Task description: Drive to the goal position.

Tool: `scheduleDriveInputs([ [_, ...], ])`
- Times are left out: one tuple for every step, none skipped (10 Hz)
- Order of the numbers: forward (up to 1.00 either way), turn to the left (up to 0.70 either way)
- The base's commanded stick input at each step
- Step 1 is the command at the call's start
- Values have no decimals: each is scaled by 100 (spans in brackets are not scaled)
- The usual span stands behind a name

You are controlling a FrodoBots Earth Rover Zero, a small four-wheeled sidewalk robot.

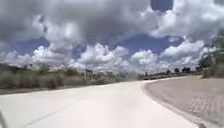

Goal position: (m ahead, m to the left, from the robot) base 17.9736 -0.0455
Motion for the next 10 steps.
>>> scheduleDriveInputs([
  [85,0],
  [85,0],
  [85,0],
  [85,0],
  [85,0],
  [85,-5],
  [85,-34],
  [85,-34],
  [85,-11],
  [85,0],
])
